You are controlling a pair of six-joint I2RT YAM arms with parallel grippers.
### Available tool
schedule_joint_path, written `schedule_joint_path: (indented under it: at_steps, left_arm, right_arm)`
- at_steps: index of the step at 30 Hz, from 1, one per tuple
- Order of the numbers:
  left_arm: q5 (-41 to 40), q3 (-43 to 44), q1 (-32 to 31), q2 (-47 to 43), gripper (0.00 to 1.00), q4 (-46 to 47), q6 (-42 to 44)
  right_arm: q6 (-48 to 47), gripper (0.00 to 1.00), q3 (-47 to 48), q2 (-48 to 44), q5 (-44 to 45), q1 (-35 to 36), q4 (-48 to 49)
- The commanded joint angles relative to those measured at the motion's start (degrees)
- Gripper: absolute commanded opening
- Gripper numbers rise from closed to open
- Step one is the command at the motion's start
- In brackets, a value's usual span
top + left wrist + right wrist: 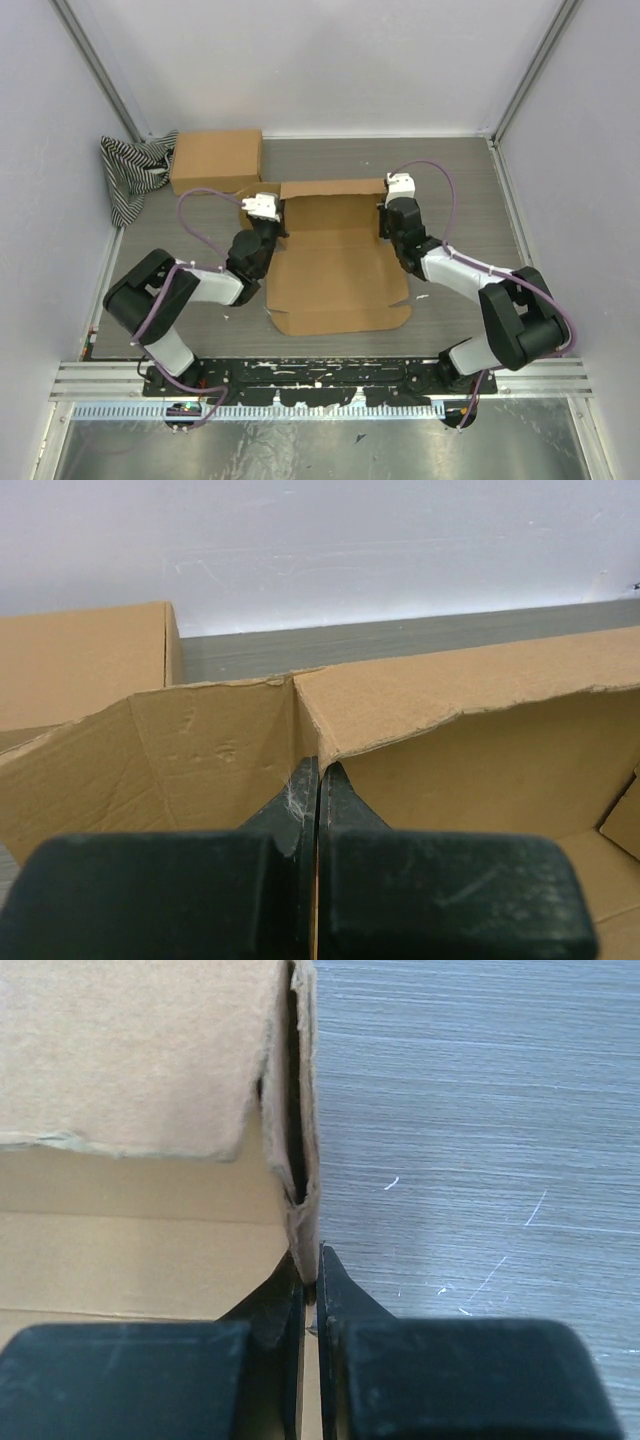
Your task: Fold the paper box
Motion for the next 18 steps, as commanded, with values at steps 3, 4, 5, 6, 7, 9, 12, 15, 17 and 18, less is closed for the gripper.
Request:
schedule_joint_path:
  at_steps: [3, 4, 5, 6, 7, 9, 12, 15, 17, 18]
  left_arm:
    - [-6.0, 5.2, -0.8, -6.9, 0.02, -18.0, -2.1]
    - [-6.6, 6.1, -0.9, -8.0, 0.04, -21.3, -2.6]
    - [-7.1, 7.0, -1.0, -9.1, 0.09, -24.4, -3.3]
    - [-7.6, 7.8, -1.0, -10.3, 0.17, -27.5, -4.1]
    - [-7.8, 8.7, -1.0, -11.4, 0.26, -30.9, -4.8]
    - [-8.2, 10.2, -1.0, -14.2, 0.44, -36.9, -5.6]
    - [-10.0, 11.7, -0.9, -18.1, 0.66, -43.4, -6.4]
    - [-11.5, 13.8, -0.4, -21.9, 0.73, -49.3, -6.6]
    - [-12.7, 16.3, 2.0, -23.2, 0.76, -54.2, -8.8]
    - [-11.7, 17.9, 4.6, -23.3, 0.76, -57.5, -11.4]
  right_arm:
    - [6.6, 0.01, 6.5, 3.0, 22.8, 4.0, -7.2]
    - [8.8, 0.01, 8.0, 3.8, 24.3, 4.1, -10.1]
    - [10.4, 0.01, 9.3, 4.5, 24.9, 4.1, -12.0]
    - [12.0, 0.01, 10.0, 5.1, 25.3, 4.2, -13.8]
    - [13.6, 0.01, 10.4, 5.6, 25.5, 4.2, -14.9]
    - [14.7, 0.01, 10.5, 5.9, 26.0, 4.2, -15.6]
    - [15.0, 0.01, 9.9, 5.3, 26.0, 4.2, -15.1]
    - [13.5, 0.01, 9.9, 3.9, 24.2, 3.9, -15.1]
    - [12.4, 0.01, 9.5, 2.6, 21.8, 2.9, -14.9]
    - [11.7, 0.01, 9.2, 1.9, 20.0, 2.2, -14.8]
